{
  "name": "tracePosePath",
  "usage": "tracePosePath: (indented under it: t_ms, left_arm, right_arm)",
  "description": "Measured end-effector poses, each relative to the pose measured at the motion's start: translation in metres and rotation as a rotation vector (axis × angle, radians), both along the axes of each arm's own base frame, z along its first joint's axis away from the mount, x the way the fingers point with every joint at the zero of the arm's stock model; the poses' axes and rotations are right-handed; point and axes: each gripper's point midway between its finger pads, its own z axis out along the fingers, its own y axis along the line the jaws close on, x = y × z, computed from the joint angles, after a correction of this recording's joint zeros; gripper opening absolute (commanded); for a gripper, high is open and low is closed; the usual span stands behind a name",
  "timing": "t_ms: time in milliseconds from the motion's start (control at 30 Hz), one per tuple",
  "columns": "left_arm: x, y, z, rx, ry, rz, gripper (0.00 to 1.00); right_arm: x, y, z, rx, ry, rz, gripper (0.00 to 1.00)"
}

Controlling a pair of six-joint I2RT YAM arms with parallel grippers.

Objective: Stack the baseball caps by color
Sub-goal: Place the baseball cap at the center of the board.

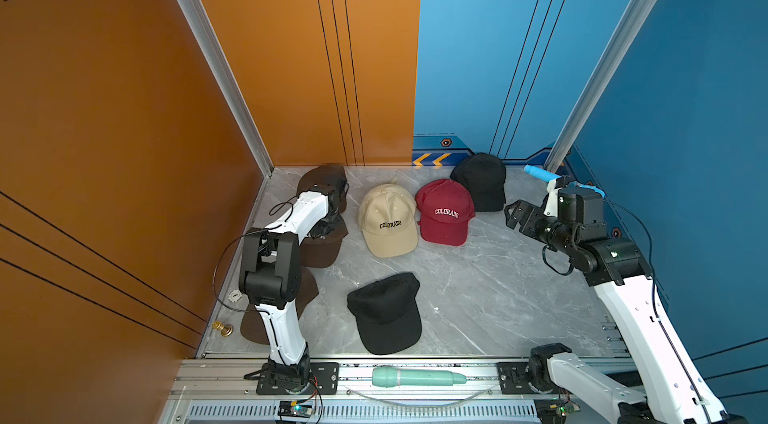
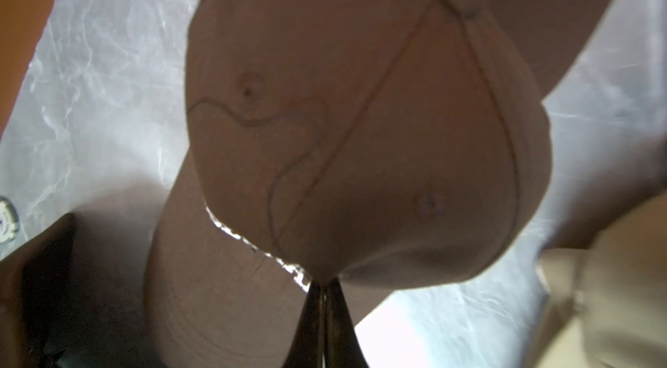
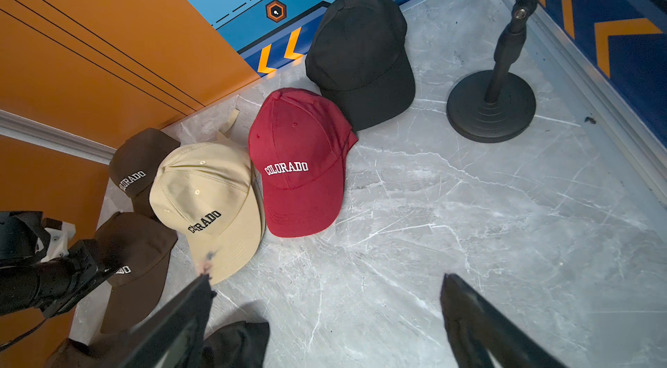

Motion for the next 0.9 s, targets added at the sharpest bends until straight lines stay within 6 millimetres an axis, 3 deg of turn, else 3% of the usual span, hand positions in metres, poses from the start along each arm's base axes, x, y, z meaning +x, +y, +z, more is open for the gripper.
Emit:
tracePosePath:
  t_ms: [67,233,300,433,533,733,900]
  left_arm:
    - [-0.001,0.0,-0.001,-0.003,-0.002,0.012,0.06]
    - [0.0,-0.005,0.001,-0.013,-0.019,0.023,0.54]
    - [0.0,-0.008,0.006,-0.015,-0.029,0.014,0.61]
    - [0.001,-0.011,0.03,-0.026,-0.092,-0.001,0.81]
    - [-0.001,-0.012,0.063,-0.042,-0.171,-0.016,0.96]
    - [-0.029,-0.006,0.119,-0.04,-0.256,-0.07,0.98]
    - [-0.09,0.013,0.138,0.016,-0.205,-0.104,0.98]
  right_arm:
    - [0.0,-0.001,-0.001,-0.001,0.005,-0.004,1.0]
    - [0.0,-0.001,-0.004,0.001,0.013,-0.003,1.0]
    - [0.0,0.0,-0.005,0.002,0.016,0.0,1.0]
    - [0.003,0.002,-0.009,0.011,0.03,0.012,1.0]
    - [0.009,0.006,-0.013,0.02,0.04,0.025,1.0]
    - [0.023,0.016,-0.024,0.042,0.069,0.059,1.0]
    - [0.035,0.029,-0.032,0.059,0.083,0.097,1.0]
